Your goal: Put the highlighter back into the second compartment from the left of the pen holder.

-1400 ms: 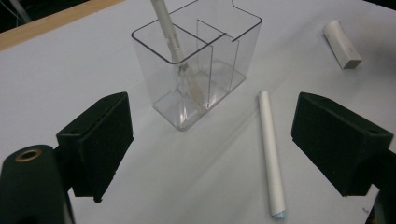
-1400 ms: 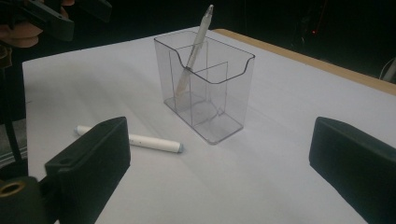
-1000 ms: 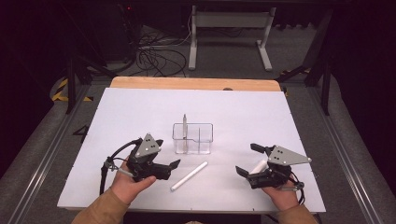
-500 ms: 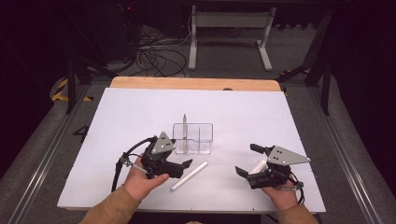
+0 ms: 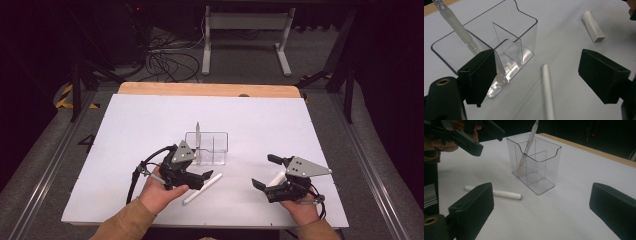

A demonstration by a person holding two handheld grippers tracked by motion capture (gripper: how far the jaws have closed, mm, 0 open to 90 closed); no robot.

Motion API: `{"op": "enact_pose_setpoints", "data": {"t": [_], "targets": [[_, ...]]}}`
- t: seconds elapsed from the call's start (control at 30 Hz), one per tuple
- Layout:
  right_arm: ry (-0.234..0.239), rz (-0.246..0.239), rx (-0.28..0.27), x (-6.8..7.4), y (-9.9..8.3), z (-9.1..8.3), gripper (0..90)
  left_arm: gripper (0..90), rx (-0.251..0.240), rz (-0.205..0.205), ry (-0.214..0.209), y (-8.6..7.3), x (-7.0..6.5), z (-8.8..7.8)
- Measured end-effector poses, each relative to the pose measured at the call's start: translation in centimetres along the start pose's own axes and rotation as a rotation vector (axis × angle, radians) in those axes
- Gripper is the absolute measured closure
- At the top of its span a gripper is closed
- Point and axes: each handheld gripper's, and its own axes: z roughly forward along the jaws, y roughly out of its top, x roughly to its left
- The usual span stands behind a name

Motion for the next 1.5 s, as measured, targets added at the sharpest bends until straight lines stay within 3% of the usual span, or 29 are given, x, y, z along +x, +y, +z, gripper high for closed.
{"op": "enact_pose_setpoints", "data": {"t": [0.3,0.53,0.7,1.17,1.5], "targets": [[0.004,-0.002,0.001,0.0,0.0,0.0,6.2,27.5,0.069,-0.05,-0.047,0.3,0.0,0.3],[0.003,-0.003,-0.001,0.0,0.0,0.0,6.2,30.6,0.142,-0.015,-0.038,0.5,-0.6,1.2],[0.001,-0.004,-0.002,0.0,0.0,-0.1,6.2,32.0,0.191,0.011,-0.007,0.4,-0.9,2.0],[-0.004,-0.006,-0.005,0.0,0.1,-0.2,6.1,41.4,0.32,-0.005,0.011,0.0,-1.4,4.3],[0.001,-0.006,-0.001,0.0,0.0,-0.2,6.1,48.4,0.4,-0.022,-0.014,-0.4,-1.4,5.7]]}}
